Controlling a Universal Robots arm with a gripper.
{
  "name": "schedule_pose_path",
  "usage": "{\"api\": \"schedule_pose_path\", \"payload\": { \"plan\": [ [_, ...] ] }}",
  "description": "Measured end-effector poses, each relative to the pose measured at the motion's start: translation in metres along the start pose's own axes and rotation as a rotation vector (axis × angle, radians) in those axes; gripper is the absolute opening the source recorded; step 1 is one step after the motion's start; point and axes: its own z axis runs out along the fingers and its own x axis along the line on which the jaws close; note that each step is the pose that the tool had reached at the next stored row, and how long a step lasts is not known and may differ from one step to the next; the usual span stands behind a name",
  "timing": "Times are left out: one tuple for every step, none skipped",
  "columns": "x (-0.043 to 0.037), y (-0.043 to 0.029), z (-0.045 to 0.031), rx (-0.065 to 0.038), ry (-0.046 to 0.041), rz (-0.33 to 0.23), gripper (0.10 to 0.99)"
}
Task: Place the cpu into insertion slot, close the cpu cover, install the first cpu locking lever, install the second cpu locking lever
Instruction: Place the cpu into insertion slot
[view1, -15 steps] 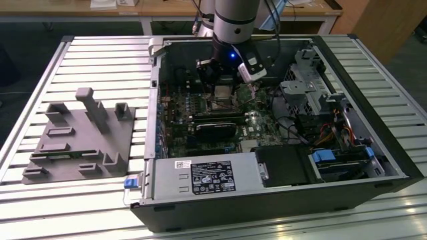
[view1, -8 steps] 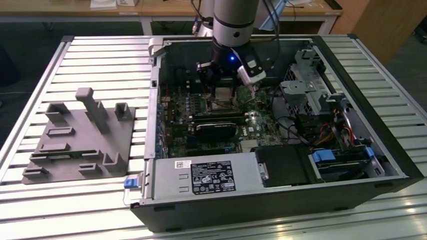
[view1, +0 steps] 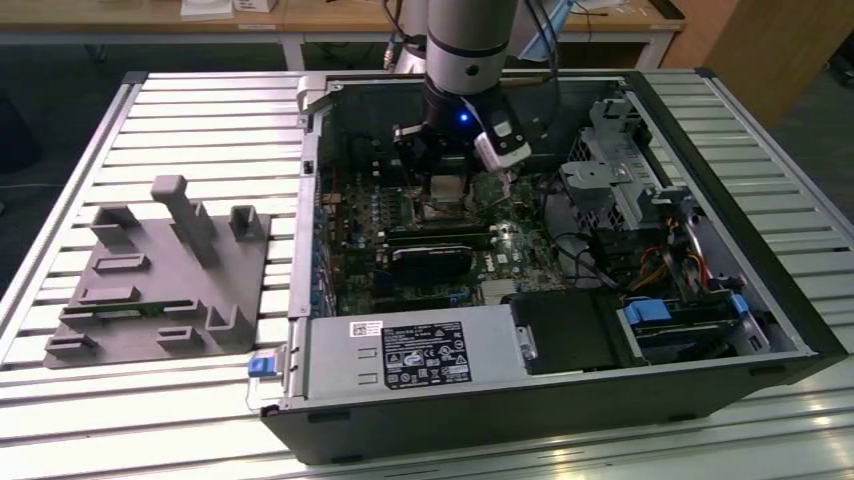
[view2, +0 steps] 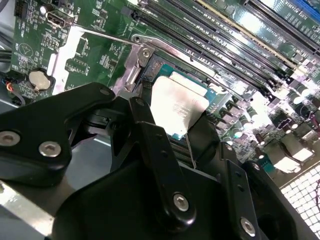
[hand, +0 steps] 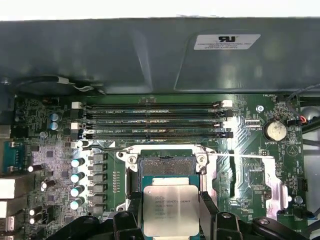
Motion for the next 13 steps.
{"api": "schedule_pose_path", "payload": {
  "plan": [
    [0.0000, 0.0000, 0.0001, 0.000, -0.0016, 0.017, 0.537],
    [0.0000, 0.0000, 0.0002, 0.000, -0.0032, 0.034, 0.537],
    [0.0000, 0.0000, 0.0004, 0.000, -0.0048, 0.051, 0.537],
    [0.0000, -0.0001, 0.0006, 0.000, -0.0064, 0.068, 0.537],
    [0.0000, -0.0001, 0.0007, 0.000, -0.0080, 0.084, 0.537],
    [0.0000, -0.0001, 0.0009, 0.000, -0.0094, 0.100, 0.537],
    [0.0000, -0.0001, 0.0010, 0.000, -0.0109, 0.116, 0.537],
    [0.0000, -0.0001, 0.0011, 0.000, -0.0124, 0.132, 0.537],
    [0.0000, -0.0001, 0.0013, 0.000, -0.0140, 0.148, 0.537],
    [0.0000, -0.0001, 0.0014, 0.000, -0.0155, 0.165, 0.537],
    [0.0000, -0.0001, 0.0015, 0.000, -0.0170, 0.181, 0.537],
    [0.0000, -0.0001, 0.0016, 0.000, -0.0185, 0.197, 0.537],
    [0.0000, -0.0002, 0.0016, 0.000, -0.0200, 0.213, 0.537]
  ]
}}
